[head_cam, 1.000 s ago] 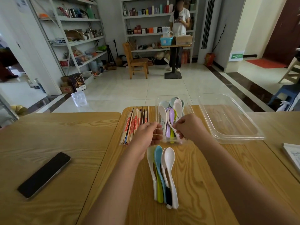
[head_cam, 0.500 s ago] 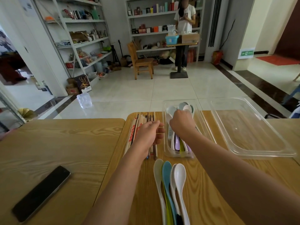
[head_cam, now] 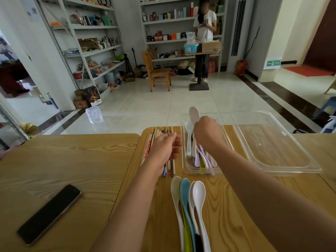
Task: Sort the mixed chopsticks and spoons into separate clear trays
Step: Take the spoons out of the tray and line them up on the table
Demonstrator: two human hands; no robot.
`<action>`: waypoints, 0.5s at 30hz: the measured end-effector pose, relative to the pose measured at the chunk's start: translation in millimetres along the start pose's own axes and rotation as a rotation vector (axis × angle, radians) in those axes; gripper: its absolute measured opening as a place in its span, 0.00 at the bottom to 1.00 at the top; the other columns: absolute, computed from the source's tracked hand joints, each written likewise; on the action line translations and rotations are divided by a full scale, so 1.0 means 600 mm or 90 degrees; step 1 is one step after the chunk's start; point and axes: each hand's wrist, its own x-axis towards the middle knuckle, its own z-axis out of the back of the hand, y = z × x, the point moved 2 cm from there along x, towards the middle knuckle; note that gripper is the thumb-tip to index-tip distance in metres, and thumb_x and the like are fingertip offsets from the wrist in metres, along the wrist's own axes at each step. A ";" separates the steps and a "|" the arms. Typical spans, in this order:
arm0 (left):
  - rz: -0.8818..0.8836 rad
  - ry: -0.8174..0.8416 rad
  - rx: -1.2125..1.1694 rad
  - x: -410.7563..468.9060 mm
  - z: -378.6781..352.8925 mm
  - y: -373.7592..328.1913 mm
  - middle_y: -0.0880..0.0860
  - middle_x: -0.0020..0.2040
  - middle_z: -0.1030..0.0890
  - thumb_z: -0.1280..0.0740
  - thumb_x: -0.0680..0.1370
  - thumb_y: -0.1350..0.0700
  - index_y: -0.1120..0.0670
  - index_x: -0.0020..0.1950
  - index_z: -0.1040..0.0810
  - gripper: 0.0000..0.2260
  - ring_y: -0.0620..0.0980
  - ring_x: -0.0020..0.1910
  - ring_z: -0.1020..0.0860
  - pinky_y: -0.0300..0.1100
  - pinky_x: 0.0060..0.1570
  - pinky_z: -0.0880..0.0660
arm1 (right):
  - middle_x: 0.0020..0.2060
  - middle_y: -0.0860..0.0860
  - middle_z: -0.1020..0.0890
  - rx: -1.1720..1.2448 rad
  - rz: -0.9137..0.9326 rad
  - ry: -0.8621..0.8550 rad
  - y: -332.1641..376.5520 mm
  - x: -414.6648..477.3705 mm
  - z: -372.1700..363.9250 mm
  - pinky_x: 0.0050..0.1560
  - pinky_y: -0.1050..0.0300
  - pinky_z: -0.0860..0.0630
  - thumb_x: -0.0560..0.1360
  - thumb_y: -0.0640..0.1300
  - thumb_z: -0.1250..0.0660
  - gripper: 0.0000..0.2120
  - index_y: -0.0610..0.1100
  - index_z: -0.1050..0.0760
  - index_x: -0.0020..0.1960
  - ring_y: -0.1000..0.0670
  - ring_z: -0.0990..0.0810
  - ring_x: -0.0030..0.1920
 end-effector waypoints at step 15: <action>0.086 0.062 -0.079 -0.197 -0.039 0.104 0.53 0.39 0.19 0.41 0.84 0.52 0.58 0.51 0.20 0.13 0.46 0.34 0.23 0.39 0.34 0.25 | 0.26 0.46 0.22 0.386 -0.169 0.169 -0.139 -0.261 0.090 0.26 0.59 0.28 0.80 0.42 0.34 0.12 0.35 0.21 0.43 0.53 0.27 0.22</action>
